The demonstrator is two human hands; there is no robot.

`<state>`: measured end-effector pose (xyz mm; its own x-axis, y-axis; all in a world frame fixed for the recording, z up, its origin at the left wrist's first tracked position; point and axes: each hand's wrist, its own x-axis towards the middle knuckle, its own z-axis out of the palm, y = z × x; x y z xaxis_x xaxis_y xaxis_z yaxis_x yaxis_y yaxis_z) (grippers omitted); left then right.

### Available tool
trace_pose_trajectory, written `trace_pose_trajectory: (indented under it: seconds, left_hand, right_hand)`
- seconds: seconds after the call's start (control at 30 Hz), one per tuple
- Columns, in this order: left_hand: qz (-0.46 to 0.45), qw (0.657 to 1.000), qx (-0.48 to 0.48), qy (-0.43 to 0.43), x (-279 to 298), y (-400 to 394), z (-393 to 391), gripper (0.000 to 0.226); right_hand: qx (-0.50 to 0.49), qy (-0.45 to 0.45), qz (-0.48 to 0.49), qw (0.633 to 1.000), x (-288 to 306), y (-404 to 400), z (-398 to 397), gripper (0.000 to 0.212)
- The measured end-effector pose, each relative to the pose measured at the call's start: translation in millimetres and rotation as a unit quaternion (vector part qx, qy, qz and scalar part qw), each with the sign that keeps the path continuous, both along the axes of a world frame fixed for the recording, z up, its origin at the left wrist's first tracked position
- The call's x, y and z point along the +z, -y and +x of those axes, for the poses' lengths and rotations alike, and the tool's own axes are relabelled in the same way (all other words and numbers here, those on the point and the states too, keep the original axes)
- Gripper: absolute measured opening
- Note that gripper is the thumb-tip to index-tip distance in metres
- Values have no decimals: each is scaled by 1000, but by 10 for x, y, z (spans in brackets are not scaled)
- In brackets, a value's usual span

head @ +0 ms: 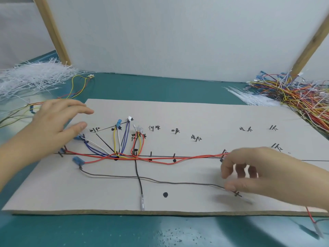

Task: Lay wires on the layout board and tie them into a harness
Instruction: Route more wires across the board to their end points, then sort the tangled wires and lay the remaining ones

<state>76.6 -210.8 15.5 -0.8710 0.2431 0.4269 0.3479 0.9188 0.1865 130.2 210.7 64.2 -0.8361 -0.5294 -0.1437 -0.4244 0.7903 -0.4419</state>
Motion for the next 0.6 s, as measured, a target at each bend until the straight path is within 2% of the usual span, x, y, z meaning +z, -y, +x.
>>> trace_pose_trajectory:
  seconds: [0.13, 0.2, 0.27, 0.33, 0.4, 0.47, 0.53, 0.6]
  left_hand:
    - [40, 999, 30, 21, 127, -16, -339, 28]
    - [103, 992, 68, 31, 208, -11, -548, 24]
    - [180, 974, 128, 43, 272, 31, -750, 27]
    - [225, 957, 175, 59, 272, 112, -950, 29]
    - [187, 956, 209, 83, 205, 206, -1130, 31]
    - [93, 959, 238, 120, 85, 292, -1285, 36]
    - [23, 952, 261, 160, -51, 348, -1402, 42]
    - [-6, 940, 288, 185, -168, 394, -1484, 46]
  right_hand:
    - [-1, 16, -78, 997, 98, 174, -309, 13]
    - [-28, 26, -142, 989, 104, 247, -524, 14]
    - [-53, 48, -208, 975, 69, 283, -722, 11]
    - [-79, 75, -267, 958, -44, 268, -860, 17]
    - [-112, 106, -321, 934, -208, 219, -935, 22]
    - [-142, 122, -344, 920, -367, 176, -974, 23]
    - [-173, 124, -364, 907, -461, 142, -1011, 22]
    - [-183, 127, -389, 894, -493, 133, -1041, 22]
